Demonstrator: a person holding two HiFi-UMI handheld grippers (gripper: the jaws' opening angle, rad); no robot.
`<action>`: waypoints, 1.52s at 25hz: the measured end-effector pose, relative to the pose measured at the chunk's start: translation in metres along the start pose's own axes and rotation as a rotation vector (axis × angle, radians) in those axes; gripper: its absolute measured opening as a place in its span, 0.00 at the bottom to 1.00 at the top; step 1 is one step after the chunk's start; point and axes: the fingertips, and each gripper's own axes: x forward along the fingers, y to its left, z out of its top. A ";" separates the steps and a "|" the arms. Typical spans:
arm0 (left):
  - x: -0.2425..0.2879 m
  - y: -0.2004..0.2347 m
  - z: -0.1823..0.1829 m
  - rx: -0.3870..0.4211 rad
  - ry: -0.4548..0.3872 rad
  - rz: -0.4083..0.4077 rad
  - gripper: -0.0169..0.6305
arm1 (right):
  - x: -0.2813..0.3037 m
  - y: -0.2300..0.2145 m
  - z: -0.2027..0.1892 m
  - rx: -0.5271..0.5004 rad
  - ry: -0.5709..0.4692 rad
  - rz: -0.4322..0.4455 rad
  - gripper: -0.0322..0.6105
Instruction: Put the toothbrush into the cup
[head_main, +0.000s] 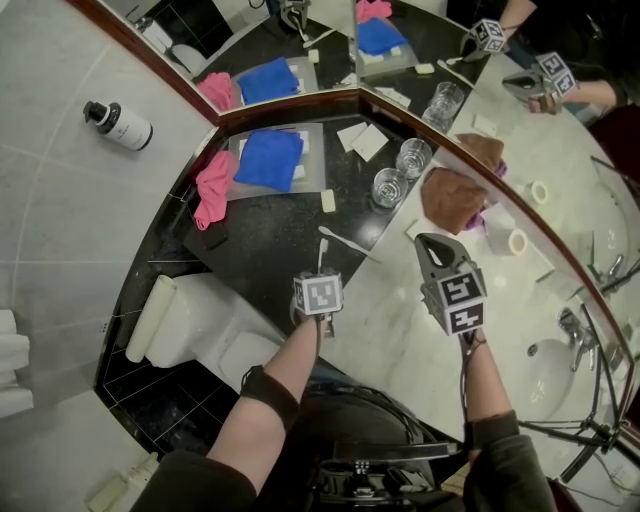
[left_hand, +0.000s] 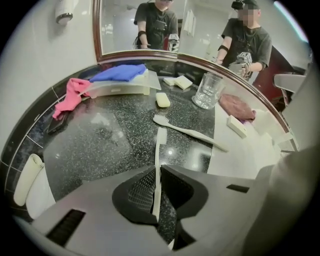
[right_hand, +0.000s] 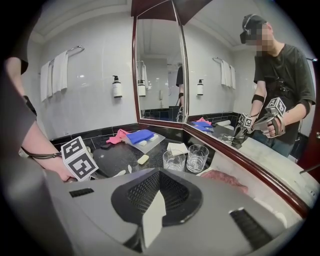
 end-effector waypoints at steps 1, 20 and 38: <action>-0.001 0.000 0.000 0.004 -0.003 0.002 0.06 | -0.001 0.000 -0.001 0.000 0.001 0.000 0.08; -0.070 -0.013 0.046 0.140 -0.223 -0.102 0.06 | -0.028 0.018 -0.021 0.037 0.017 -0.037 0.08; -0.180 -0.017 0.083 0.295 -0.553 -0.253 0.06 | -0.091 0.039 -0.054 0.201 -0.041 -0.136 0.08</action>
